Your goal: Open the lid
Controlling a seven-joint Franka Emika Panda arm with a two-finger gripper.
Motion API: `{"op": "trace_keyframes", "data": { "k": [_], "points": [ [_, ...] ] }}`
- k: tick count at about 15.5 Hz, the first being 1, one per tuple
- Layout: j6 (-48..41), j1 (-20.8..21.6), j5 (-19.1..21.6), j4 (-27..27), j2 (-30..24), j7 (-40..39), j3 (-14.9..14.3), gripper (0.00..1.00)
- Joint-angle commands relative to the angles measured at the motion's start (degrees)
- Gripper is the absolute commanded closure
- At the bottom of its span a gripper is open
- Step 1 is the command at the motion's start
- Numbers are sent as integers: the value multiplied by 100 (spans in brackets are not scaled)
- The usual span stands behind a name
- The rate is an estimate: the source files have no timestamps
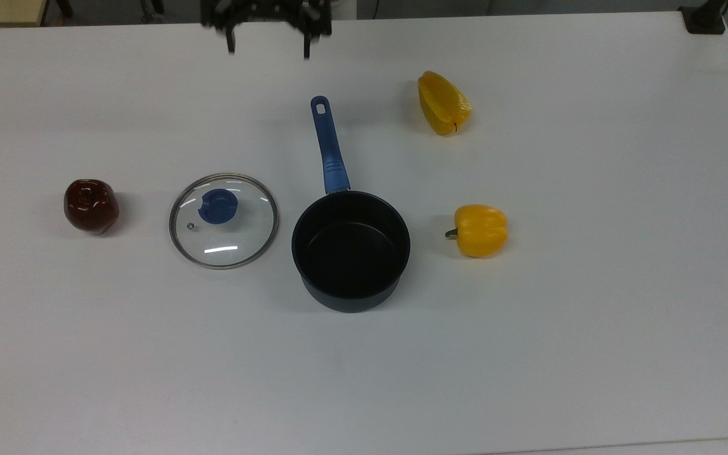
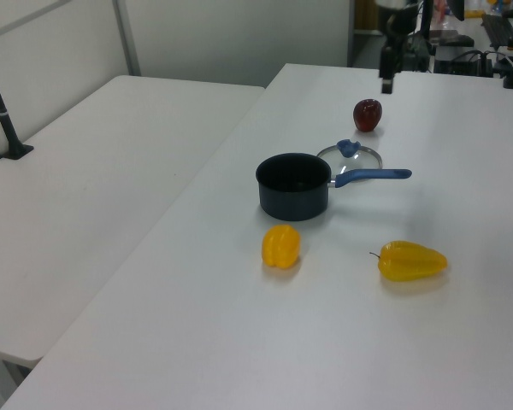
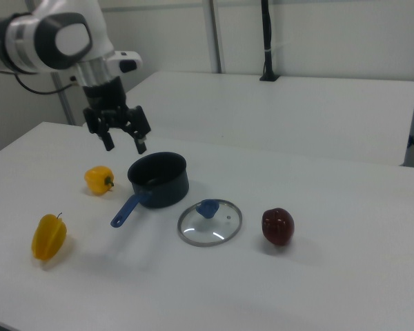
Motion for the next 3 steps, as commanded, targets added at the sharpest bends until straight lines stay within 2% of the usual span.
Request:
{"op": "trace_keyframes", "data": {
  "k": [1,3],
  "points": [
    [-338,599,113,-138,-304,54,-681,0],
    [-329,564,122,-121,-286,46,-690,0]
  ]
}}
